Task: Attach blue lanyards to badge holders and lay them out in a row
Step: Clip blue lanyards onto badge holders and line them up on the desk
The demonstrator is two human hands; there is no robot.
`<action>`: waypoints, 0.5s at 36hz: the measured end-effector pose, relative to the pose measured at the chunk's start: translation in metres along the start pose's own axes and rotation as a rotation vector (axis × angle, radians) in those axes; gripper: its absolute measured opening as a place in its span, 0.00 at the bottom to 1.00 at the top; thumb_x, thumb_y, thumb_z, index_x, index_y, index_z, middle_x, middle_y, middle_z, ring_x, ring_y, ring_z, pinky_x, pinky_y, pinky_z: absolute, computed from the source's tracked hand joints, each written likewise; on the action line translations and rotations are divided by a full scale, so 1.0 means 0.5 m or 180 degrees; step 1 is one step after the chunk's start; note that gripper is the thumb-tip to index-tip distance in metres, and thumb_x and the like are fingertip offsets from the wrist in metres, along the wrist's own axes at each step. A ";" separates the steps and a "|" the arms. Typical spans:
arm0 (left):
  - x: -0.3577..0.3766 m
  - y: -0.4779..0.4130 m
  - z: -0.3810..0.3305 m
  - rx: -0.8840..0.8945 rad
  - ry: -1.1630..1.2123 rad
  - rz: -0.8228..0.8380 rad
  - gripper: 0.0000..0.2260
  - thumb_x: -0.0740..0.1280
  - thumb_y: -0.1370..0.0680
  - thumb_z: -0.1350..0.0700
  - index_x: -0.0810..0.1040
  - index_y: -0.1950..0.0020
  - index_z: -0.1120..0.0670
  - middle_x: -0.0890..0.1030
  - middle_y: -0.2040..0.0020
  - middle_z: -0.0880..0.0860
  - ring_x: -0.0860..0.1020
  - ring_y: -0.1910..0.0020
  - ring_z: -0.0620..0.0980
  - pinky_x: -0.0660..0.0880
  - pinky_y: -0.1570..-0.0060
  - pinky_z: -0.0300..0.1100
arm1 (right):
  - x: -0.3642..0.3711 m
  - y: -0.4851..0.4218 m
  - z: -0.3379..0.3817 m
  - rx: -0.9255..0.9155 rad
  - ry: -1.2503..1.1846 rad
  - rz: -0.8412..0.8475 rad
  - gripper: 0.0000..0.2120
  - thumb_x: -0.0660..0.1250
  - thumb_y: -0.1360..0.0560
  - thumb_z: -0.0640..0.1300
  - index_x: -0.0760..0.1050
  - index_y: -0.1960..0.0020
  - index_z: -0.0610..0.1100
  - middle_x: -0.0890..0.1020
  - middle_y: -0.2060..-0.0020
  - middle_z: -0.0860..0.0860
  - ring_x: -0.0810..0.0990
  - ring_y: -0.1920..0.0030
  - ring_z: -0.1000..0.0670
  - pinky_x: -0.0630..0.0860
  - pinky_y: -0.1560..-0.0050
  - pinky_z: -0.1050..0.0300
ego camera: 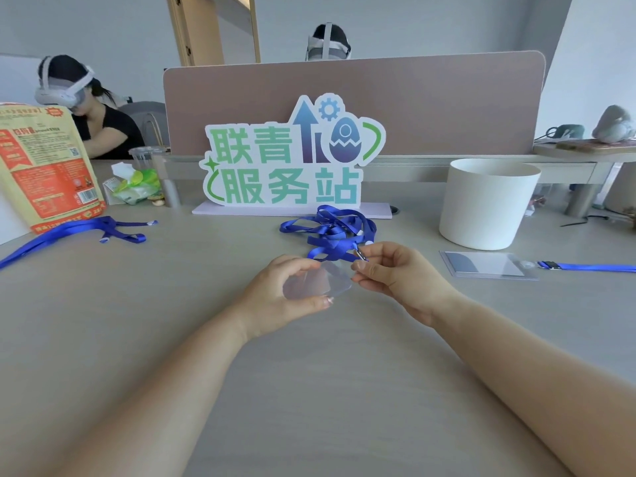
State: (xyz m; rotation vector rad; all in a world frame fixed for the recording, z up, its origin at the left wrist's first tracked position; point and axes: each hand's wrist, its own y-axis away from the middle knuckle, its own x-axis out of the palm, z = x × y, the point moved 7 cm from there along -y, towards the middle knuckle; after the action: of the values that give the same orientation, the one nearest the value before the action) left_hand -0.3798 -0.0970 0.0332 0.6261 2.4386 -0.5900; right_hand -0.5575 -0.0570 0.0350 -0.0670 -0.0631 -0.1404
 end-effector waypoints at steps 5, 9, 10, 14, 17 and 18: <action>-0.001 0.001 -0.002 0.0012 -0.0004 0.0001 0.33 0.70 0.42 0.33 0.75 0.39 0.42 0.72 0.41 0.39 0.71 0.40 0.34 0.65 0.43 0.28 | 0.003 0.000 -0.006 0.0091 -0.0390 0.0040 0.08 0.67 0.27 0.33 0.74 0.49 0.40 0.79 0.60 0.45 0.84 0.64 0.53 0.81 0.59 0.64; 0.002 -0.001 -0.001 0.0007 -0.0011 0.0017 0.33 0.70 0.42 0.34 0.75 0.39 0.42 0.72 0.41 0.39 0.70 0.40 0.33 0.65 0.44 0.26 | 0.008 -0.001 -0.009 0.0045 -0.0380 0.0060 0.11 0.67 0.26 0.32 0.73 0.45 0.38 0.79 0.58 0.44 0.84 0.62 0.52 0.81 0.55 0.62; 0.003 0.000 -0.002 0.0012 -0.0013 0.0027 0.32 0.71 0.41 0.35 0.75 0.39 0.42 0.72 0.41 0.39 0.70 0.40 0.33 0.64 0.45 0.25 | 0.011 0.000 -0.009 0.0026 -0.0359 0.0061 0.12 0.67 0.26 0.33 0.73 0.44 0.37 0.79 0.58 0.44 0.84 0.61 0.52 0.81 0.55 0.62; 0.005 0.000 -0.006 0.0084 -0.0026 -0.0015 0.33 0.71 0.42 0.35 0.74 0.38 0.43 0.71 0.40 0.40 0.70 0.40 0.33 0.64 0.43 0.25 | 0.015 0.005 -0.008 -0.0055 -0.0367 -0.0018 0.10 0.67 0.26 0.33 0.73 0.45 0.37 0.79 0.58 0.44 0.84 0.61 0.52 0.81 0.56 0.63; 0.001 0.001 -0.007 0.0113 -0.0024 -0.0088 0.34 0.70 0.42 0.34 0.74 0.38 0.43 0.71 0.40 0.39 0.71 0.40 0.34 0.65 0.42 0.27 | 0.009 0.005 -0.007 -0.0052 -0.0503 -0.0118 0.10 0.67 0.26 0.33 0.73 0.45 0.38 0.79 0.58 0.44 0.83 0.61 0.52 0.81 0.56 0.63; 0.000 0.001 -0.007 0.0121 -0.0033 -0.0108 0.34 0.70 0.42 0.34 0.74 0.38 0.43 0.71 0.41 0.39 0.71 0.40 0.34 0.65 0.42 0.27 | 0.008 0.005 -0.006 -0.0046 -0.0546 -0.0121 0.09 0.67 0.26 0.33 0.73 0.46 0.38 0.80 0.58 0.44 0.83 0.61 0.52 0.81 0.56 0.63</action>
State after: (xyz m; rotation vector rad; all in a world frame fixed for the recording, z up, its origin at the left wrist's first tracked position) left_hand -0.3810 -0.0948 0.0357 0.5965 2.4377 -0.6532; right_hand -0.5531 -0.0552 0.0320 -0.0924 -0.2345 -0.1730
